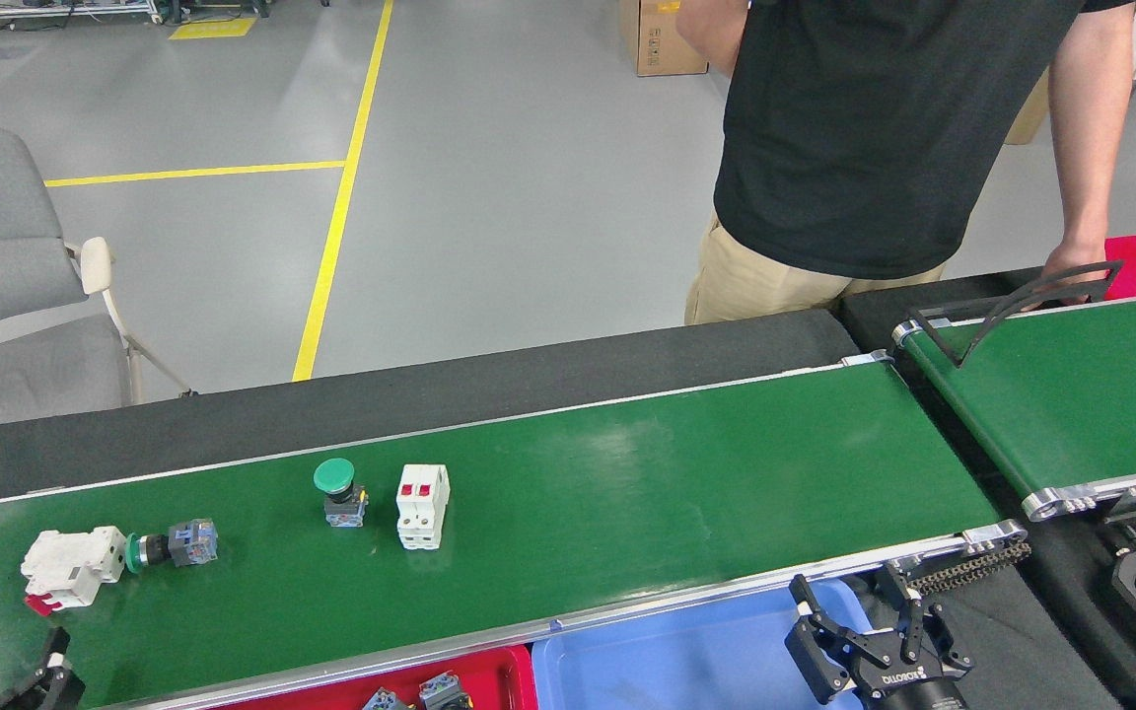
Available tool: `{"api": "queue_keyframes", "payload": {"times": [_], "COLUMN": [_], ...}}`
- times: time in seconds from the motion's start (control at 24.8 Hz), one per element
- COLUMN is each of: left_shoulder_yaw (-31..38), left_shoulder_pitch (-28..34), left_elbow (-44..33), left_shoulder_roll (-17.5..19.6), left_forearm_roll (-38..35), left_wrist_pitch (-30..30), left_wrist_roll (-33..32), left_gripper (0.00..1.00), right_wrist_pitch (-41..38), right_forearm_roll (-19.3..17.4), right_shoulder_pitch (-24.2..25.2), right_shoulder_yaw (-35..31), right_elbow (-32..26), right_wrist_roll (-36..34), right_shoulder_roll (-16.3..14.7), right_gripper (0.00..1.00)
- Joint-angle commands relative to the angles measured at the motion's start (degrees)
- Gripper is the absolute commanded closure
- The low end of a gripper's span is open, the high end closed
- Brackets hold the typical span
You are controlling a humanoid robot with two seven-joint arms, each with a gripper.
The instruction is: Pick switch part from conveyor to tray
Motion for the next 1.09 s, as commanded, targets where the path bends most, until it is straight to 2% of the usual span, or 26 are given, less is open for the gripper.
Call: {"api": "queue_keyframes", "payload": {"times": [0.0,0.2,0.36,0.52,0.6,0.68,0.85,1.05], "left_shoulder_yaw": [0.2,-0.1,-0.2,-0.6,-1.4,-1.5,-1.6,-1.6], "left_shoulder_pitch": [-1.6,-3.7,-6.3,-9.7,-12.0,-12.9,-12.6,-12.6], "left_elbow": [2.6,5.9,8.0,14.6,18.4,21.0,21.4,21.3], "left_shoulder_roll": [2.2,3.8,4.0,7.1,7.9,8.1,7.6,7.6], "left_forearm_roll": [0.0,0.1,0.0,-0.1,-0.1,0.1,0.1,0.7], "left_wrist_pitch": [0.1,-0.1,-0.2,0.1,0.1,-0.2,-0.5,-0.8], "left_wrist_roll": [0.2,0.2,0.2,0.4,0.8,0.9,0.9,1.1], "left_gripper": [0.02,0.02,0.10,0.29,0.47,0.59,0.62,0.78], "right_wrist_pitch": [-0.3,-0.3,-0.3,-0.3,-0.3,-0.3,-0.3,-0.3], "right_forearm_roll": [-0.1,-0.1,-0.1,-0.1,-0.1,-0.1,-0.1,-0.1], "right_shoulder_pitch": [-0.7,-0.7,-0.7,-0.7,-0.7,-0.6,-0.6,-0.6], "right_shoulder_yaw": [0.1,0.1,0.1,0.4,0.8,0.9,0.9,0.9], "right_elbow": [-0.6,-0.5,-0.3,-0.2,-0.2,-0.1,0.3,0.3], "right_wrist_roll": [0.1,0.1,0.1,0.1,0.1,0.1,0.1,0.1], "right_shoulder_roll": [-0.1,-0.1,-0.1,-0.2,-0.3,-0.4,-0.4,-0.4], "right_gripper": [0.02,0.02,0.02,0.02,0.02,0.02,0.02,0.02]}}
